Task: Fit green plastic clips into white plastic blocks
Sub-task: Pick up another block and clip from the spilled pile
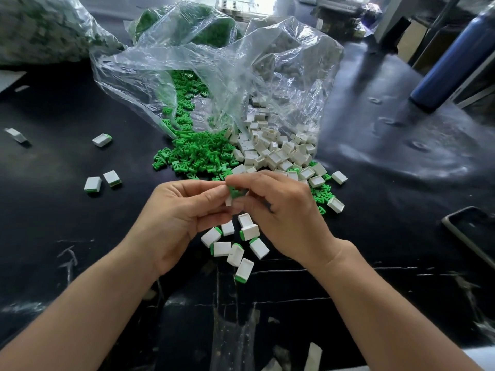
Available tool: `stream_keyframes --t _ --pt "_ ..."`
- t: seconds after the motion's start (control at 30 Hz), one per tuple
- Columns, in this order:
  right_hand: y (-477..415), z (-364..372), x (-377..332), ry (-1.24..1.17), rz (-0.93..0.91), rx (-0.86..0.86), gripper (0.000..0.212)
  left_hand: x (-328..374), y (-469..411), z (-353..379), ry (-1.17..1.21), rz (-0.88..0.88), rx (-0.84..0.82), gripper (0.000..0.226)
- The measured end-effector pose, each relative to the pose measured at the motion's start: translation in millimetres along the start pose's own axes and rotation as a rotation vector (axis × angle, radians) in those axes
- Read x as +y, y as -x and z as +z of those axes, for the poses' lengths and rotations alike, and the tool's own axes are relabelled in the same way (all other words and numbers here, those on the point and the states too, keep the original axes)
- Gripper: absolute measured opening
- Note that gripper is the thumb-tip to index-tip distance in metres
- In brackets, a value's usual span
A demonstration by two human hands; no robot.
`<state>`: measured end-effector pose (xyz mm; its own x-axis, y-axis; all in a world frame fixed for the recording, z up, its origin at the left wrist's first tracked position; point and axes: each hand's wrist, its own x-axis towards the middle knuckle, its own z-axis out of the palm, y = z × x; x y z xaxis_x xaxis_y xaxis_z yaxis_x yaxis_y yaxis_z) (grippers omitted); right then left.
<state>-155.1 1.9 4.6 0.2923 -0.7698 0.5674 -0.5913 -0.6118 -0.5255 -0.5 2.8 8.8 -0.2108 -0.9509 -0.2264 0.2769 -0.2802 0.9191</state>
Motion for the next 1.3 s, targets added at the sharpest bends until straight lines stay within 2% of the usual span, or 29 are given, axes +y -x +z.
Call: stream_keyframes --t 0.17,0.27,0.37,0.47,0.93,1.2,1.3 --pt "-0.9 -0.5 -2.0 -0.042 0.080 0.083 0.020 -0.4 2.1 1.8 -0.010 0.014 0.003 0.018" --pt "-3.1 -4.6 -2.6 -0.227 0.219 0.132 0.017 -0.9 1.3 2.2 0.014 0.048 0.024 0.016" --pt "-6.5 -11.5 -0.1 -0.382 0.331 0.118 0.030 -1.7 1.6 2.1 0.036 0.081 0.013 0.023" --pt "-6.9 -11.7 0.0 -0.484 0.395 0.090 0.032 -2.6 2.9 3.0 0.052 0.071 -0.015 0.028" --pt "-6.6 -12.2 -3.5 -0.476 0.368 0.006 0.022 -3.5 7.0 7.7 -0.103 0.150 0.001 0.014" --pt "-6.0 -11.9 -2.7 -0.442 0.351 -0.041 0.019 -4.8 7.0 10.3 -0.127 0.173 0.014 0.017" --pt "-5.6 -12.5 -2.8 -0.365 0.342 -0.076 0.012 -5.9 7.8 11.1 -0.142 0.172 0.027 0.017"
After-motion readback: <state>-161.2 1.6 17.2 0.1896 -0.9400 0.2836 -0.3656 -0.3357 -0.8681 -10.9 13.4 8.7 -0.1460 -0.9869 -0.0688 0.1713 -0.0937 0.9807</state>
